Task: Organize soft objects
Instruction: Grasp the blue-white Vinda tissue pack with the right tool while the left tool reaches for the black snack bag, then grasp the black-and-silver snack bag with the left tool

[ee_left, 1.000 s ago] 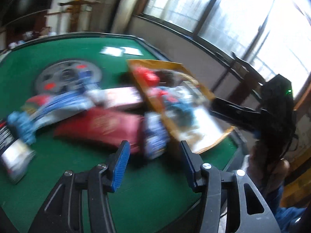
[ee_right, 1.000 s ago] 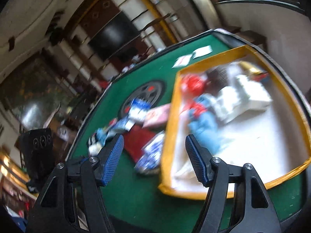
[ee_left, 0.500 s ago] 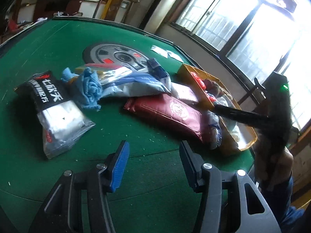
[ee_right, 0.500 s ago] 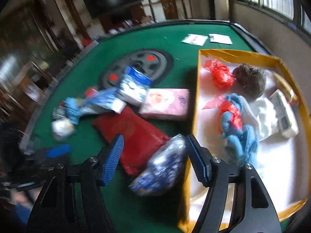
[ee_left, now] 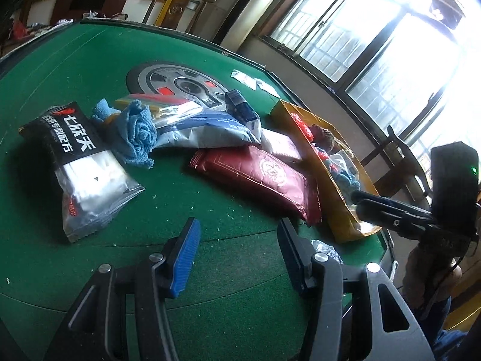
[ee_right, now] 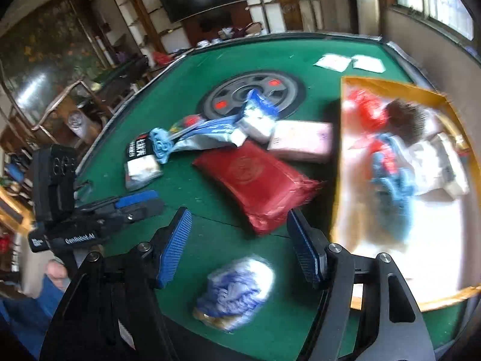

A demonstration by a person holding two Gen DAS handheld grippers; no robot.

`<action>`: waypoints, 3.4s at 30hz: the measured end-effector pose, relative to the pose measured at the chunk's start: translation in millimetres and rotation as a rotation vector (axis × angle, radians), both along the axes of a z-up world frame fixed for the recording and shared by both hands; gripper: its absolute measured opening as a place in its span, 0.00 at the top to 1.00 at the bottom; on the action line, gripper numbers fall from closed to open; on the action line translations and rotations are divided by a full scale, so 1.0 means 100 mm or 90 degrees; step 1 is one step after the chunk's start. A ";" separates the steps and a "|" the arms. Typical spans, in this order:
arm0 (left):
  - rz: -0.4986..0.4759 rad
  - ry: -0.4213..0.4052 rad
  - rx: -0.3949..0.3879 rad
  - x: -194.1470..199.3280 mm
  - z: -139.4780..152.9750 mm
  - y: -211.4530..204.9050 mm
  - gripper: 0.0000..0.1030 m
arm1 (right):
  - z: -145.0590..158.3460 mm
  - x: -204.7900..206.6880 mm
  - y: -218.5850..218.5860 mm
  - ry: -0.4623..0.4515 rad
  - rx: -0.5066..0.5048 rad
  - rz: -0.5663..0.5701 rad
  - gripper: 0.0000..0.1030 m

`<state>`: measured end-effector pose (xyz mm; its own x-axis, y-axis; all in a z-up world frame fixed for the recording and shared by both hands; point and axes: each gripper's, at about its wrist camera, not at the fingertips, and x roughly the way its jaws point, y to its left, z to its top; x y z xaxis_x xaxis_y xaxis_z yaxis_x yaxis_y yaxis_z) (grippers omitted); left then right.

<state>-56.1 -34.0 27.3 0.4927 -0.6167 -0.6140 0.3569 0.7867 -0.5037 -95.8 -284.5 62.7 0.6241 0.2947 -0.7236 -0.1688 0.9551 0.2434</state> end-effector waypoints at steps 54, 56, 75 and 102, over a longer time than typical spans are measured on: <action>0.216 0.128 0.030 0.46 0.03 0.71 0.48 | -0.63 0.17 0.25 -0.008 0.079 -0.011 0.49; 0.213 0.135 0.008 0.45 0.06 0.76 0.48 | -0.62 0.15 0.23 -0.008 0.083 -0.011 0.49; 0.318 0.189 0.107 1.16 0.03 0.91 0.35 | -0.62 0.17 0.17 -0.008 0.090 -0.007 0.49; 0.281 0.118 0.153 0.64 -0.10 1.02 0.64 | -0.64 0.20 0.19 -0.002 0.086 -0.007 0.49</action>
